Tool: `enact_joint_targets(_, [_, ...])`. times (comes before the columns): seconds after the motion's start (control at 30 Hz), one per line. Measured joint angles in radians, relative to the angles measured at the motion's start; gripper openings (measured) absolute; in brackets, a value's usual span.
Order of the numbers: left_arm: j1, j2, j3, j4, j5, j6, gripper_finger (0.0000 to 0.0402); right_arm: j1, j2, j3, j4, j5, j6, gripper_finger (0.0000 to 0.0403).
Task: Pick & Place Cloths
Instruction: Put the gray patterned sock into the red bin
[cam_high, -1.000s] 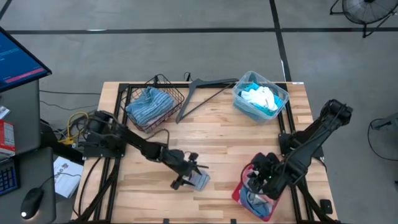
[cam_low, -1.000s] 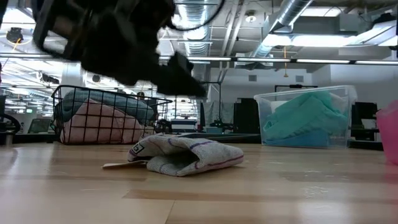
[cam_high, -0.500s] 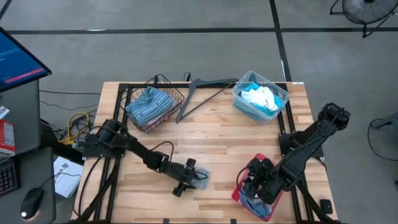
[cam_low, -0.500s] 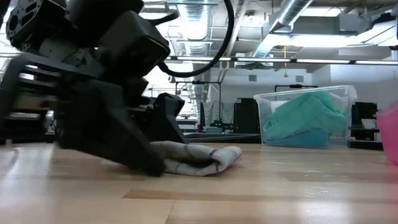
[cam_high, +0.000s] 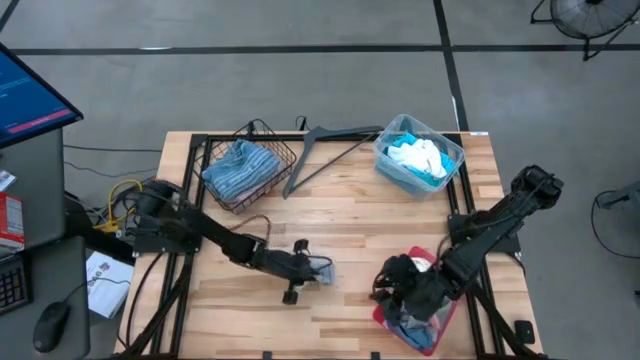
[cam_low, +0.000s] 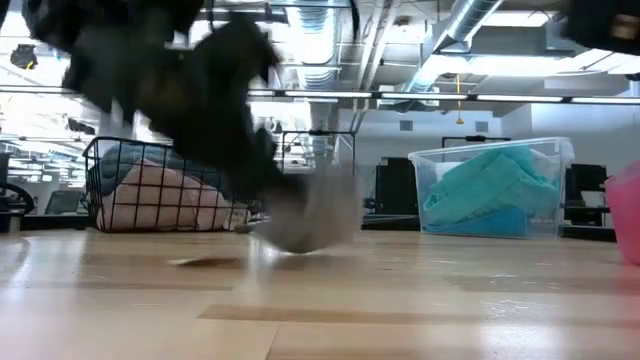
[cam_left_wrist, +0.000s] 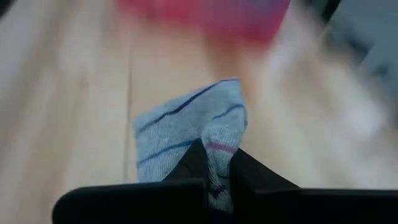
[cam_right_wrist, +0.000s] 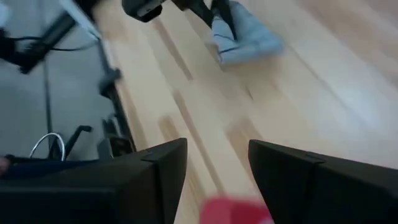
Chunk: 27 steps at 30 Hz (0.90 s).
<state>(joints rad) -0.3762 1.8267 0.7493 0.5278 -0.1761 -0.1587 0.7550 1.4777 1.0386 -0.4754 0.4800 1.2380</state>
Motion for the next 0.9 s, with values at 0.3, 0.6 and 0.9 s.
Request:
enact_joint_targets(0.3, [0.043,-0.372,0.005,-0.006,0.058,-0.007,0.0002,-0.151,-0.001,0.002,0.286,-0.004,-0.522,0.0175])
enact_joint_targets(0.6, [0.065,-0.634,0.005,-0.226,0.104,-0.113,0.0002,-0.271,-0.001,0.112,0.310,-0.006,-0.921,0.0248])
enact_joint_targets(0.9, [0.064,-0.677,0.005,-0.259,0.169,-0.182,0.0002,-0.378,-0.001,0.135,0.428,-0.050,-1.134,0.0287])
